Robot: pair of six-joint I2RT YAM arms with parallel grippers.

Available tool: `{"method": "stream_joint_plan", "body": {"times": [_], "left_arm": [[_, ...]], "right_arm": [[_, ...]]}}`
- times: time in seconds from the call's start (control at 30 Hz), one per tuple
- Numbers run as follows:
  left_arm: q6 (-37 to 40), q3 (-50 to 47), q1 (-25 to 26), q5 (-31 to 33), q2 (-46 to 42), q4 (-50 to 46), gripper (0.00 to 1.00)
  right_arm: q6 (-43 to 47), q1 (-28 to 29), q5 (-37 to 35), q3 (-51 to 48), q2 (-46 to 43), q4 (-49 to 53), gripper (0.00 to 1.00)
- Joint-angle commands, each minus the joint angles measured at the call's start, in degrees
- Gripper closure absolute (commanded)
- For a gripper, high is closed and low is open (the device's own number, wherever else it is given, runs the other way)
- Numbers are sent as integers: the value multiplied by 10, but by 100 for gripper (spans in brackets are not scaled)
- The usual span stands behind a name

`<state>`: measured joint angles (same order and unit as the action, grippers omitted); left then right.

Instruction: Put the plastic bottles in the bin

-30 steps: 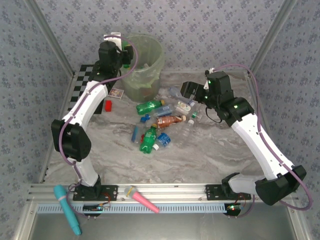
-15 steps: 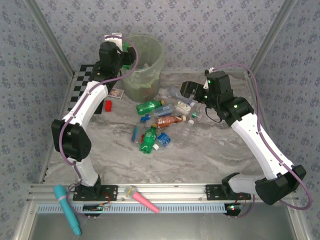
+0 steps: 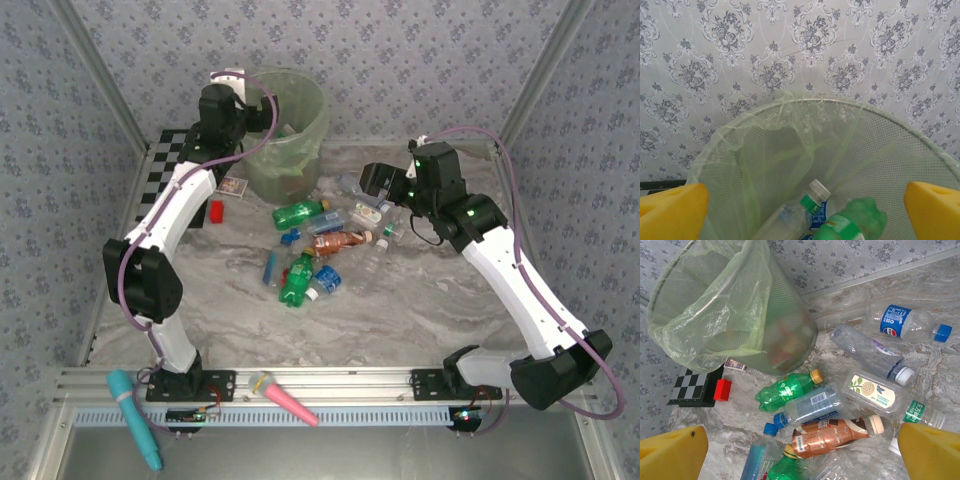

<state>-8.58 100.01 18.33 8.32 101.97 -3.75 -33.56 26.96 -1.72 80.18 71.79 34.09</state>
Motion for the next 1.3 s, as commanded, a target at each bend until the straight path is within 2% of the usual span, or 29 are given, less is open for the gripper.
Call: {"method": "stream_joint_plan", "body": {"times": [0.0, 0.37, 0.63, 0.87, 1.13, 1.27], "left_arm": [[-3, 34, -4, -10, -25, -12, 0], [-24, 46, 8, -59, -35, -79, 0], [-28, 18, 58, -78, -69, -143, 0], [-57, -79, 103, -80, -122, -182, 0], [-77, -237, 143, -68, -203, -215, 3], [-94, -296, 163, -65, -223, -257, 9]], "right_arm": [[7, 5, -5, 7, -8, 1, 1], [-4, -3, 9, -12, -8, 24, 1], [-45, -91, 76, -61, 2, 23, 1], [-29, -108, 68, -64, 41, 52, 1], [-6, -62, 57, -78, 81, 56, 0], [-1, -44, 45, -66, 89, 66, 1]]}}
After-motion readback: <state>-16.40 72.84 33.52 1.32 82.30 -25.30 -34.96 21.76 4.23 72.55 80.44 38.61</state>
